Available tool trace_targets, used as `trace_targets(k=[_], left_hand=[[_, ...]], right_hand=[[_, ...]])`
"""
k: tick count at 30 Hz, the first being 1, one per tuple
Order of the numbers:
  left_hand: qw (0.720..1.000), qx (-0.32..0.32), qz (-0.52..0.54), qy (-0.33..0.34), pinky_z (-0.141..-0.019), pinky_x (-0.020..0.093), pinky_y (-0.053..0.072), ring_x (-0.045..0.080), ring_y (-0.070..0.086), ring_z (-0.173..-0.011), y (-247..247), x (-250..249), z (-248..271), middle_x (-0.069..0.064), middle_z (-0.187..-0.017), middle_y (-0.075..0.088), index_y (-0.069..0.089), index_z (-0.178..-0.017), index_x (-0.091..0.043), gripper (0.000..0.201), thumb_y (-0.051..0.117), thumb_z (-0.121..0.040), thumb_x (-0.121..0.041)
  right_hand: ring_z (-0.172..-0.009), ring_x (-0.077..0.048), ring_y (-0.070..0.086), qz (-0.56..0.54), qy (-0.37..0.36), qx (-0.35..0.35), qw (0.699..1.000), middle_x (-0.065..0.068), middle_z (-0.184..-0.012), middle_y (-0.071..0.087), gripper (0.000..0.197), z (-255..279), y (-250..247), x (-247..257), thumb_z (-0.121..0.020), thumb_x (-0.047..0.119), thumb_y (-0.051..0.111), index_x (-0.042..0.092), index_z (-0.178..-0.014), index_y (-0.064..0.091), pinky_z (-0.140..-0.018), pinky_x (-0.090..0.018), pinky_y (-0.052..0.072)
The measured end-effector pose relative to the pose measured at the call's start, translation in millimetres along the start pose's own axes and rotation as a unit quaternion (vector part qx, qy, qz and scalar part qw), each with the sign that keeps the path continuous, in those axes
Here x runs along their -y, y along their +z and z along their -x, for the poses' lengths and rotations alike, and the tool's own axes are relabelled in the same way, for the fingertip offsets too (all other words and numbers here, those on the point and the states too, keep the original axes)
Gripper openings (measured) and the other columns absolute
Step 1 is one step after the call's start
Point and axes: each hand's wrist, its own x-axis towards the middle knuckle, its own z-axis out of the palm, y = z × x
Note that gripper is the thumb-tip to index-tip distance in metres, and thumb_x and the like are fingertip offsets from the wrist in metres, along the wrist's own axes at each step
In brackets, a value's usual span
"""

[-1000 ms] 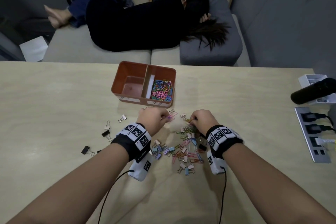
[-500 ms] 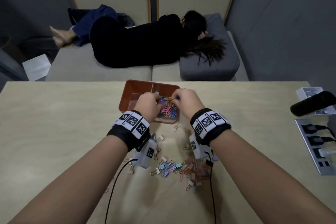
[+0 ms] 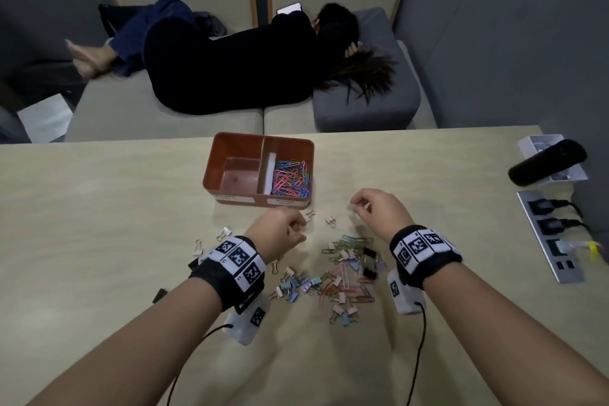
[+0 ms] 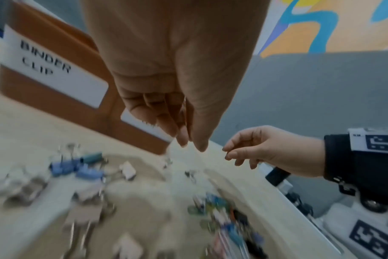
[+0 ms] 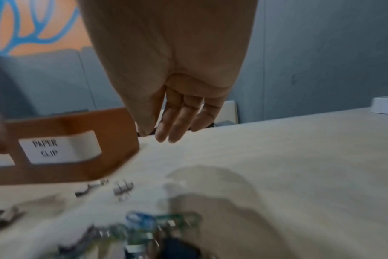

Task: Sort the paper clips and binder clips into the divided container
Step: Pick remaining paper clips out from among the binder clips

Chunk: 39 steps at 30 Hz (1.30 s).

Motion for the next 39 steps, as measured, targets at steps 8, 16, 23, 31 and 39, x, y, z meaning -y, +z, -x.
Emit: trace_targets(k=[8, 16, 23, 31, 39], left_hand=[[0.998, 0.017, -0.020, -0.053, -0.087, 0.031, 0.049, 0.021, 0.058, -0.098, 73, -10, -5, 0.003, -0.108, 0.061, 0.063, -0.110, -0.017, 0.026, 0.059, -0.089, -0.029], [0.994, 0.011, -0.067, -0.084, -0.083, 0.034, 0.048, 0.025, 0.055, -0.097, 93, -16, -33, 0.004, -0.103, 0.056, 0.061, -0.101, -0.018, 0.021, 0.060, -0.084, -0.029], [0.991, 0.028, -0.086, -0.098, -0.086, 0.037, 0.050, 0.021, 0.056, -0.096, 96, -13, -41, 0.000, -0.098, 0.057, 0.065, -0.090, -0.021, 0.012, 0.061, -0.086, -0.031], [0.993, 0.046, -0.085, -0.074, -0.083, 0.035, 0.049, 0.019, 0.060, -0.086, 79, 5, -31, -0.003, -0.091, 0.064, 0.060, -0.085, -0.021, 0.009, 0.054, -0.089, -0.026], [0.998, 0.055, 0.014, -0.031, -0.084, 0.031, 0.053, 0.013, 0.063, -0.087, 79, -1, -21, -0.004, -0.096, 0.070, 0.062, -0.100, -0.018, 0.013, 0.062, -0.088, -0.023]], right_hand=[[-0.096, -0.018, 0.059, 0.038, 0.044, 0.072, 0.996, 0.001, -0.103, 0.062, 0.016, 24, 25, -52, -0.086, 0.024, 0.063, 0.023, -0.102, 0.068, -0.088, -0.036, 0.051], [-0.098, -0.017, 0.056, 0.062, -0.007, 0.101, 0.993, 0.002, -0.104, 0.059, 0.019, 10, 37, -50, -0.082, 0.031, 0.070, 0.025, -0.100, 0.068, -0.088, -0.035, 0.051], [-0.093, -0.023, 0.061, 0.047, 0.007, 0.141, 0.989, -0.002, -0.099, 0.065, 0.014, 1, 45, -41, -0.082, 0.019, 0.070, 0.017, -0.095, 0.067, -0.085, -0.037, 0.052], [-0.079, -0.019, 0.064, 0.004, 0.018, 0.153, 0.988, 0.000, -0.080, 0.066, 0.006, 1, 40, -45, -0.081, 0.017, 0.071, 0.014, -0.077, 0.068, -0.074, -0.031, 0.052], [-0.078, -0.018, 0.063, -0.067, 0.038, 0.103, 0.992, 0.004, -0.078, 0.063, 0.007, 7, 26, -55, -0.083, 0.013, 0.068, 0.018, -0.085, 0.063, -0.073, -0.031, 0.054]])
